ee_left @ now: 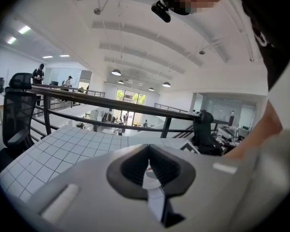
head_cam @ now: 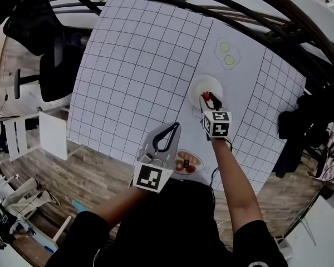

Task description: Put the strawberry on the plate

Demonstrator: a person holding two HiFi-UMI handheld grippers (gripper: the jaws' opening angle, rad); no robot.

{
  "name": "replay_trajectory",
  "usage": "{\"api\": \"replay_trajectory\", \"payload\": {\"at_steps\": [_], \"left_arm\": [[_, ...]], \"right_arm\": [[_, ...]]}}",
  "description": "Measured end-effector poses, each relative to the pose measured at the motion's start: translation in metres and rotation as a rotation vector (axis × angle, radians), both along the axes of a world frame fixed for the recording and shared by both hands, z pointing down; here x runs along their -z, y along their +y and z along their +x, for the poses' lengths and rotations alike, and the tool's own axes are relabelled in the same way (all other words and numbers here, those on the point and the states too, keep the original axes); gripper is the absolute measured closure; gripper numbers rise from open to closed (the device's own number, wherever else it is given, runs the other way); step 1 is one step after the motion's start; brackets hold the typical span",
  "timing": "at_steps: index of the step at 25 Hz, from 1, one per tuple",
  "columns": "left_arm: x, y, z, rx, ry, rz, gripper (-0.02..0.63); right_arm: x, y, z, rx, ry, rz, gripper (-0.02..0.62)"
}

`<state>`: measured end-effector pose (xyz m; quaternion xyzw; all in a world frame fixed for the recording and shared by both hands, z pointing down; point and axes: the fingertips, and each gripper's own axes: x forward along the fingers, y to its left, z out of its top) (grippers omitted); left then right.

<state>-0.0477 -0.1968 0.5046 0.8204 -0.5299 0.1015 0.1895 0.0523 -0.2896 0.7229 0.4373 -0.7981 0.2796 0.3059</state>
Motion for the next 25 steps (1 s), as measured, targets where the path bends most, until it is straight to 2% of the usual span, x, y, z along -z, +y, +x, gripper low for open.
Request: {"api": "replay_trajectory", "payload": {"at_steps": [7,16,25], "left_arm": [[-0.001,-0.002,-0.011,0.029,-0.007,-0.007,0.597],[-0.005,0.008,-0.024,0.05,-0.009,-0.023,0.597],[-0.004,0.017,-0.022,0.054,0.014,-0.033,0.597]], "right_arm": [[-0.025,-0.005,-0.001,0.031,0.057,-0.042,0.449],[-0.036,-0.001,-0.003,0.077,0.157,-0.041,0.448],[-0.026,-0.009,-0.001,0.057,0.138,0.011,0.417]]}}
